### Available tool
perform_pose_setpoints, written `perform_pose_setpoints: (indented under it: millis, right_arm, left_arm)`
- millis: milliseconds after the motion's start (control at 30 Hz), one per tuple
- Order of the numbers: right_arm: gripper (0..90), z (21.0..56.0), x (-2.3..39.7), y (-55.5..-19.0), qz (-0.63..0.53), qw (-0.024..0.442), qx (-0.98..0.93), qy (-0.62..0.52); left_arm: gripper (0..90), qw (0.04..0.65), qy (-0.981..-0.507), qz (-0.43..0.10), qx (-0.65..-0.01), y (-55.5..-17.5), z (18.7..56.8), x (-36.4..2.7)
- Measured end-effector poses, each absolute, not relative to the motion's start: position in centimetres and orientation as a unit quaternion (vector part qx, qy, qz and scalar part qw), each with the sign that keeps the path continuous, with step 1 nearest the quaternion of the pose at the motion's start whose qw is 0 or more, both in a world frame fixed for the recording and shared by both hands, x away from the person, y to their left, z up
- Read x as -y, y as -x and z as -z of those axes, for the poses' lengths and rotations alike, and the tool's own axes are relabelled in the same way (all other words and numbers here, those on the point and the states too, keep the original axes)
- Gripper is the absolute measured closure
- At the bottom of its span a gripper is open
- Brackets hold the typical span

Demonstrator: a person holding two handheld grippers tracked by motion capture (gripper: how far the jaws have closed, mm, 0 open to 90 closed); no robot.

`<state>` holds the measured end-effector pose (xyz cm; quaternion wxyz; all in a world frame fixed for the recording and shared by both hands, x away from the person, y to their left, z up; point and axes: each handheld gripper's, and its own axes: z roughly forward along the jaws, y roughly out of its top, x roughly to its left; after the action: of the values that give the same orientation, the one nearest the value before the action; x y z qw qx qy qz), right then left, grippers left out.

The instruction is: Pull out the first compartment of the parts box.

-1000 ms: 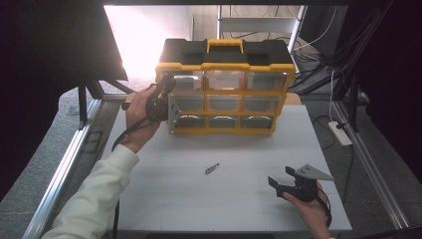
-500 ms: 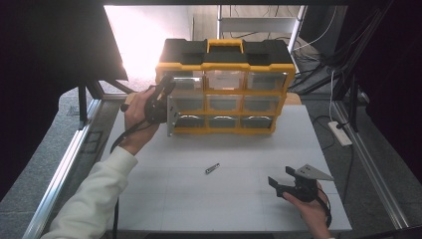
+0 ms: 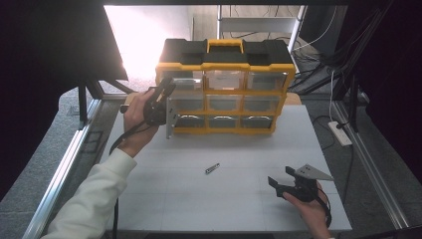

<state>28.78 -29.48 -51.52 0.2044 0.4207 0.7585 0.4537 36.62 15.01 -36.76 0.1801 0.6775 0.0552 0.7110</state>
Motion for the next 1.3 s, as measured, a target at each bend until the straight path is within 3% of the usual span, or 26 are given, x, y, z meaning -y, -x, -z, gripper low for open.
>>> perform_pose_setpoints:
  millis: [1300]
  right_arm:
    - [18.4,51.5,29.5,-28.8,-0.455,0.204,-0.757,-0.422]
  left_arm:
    - [73.4,0.189,-0.677,-0.709,-0.048,-35.1,36.8,-15.1]
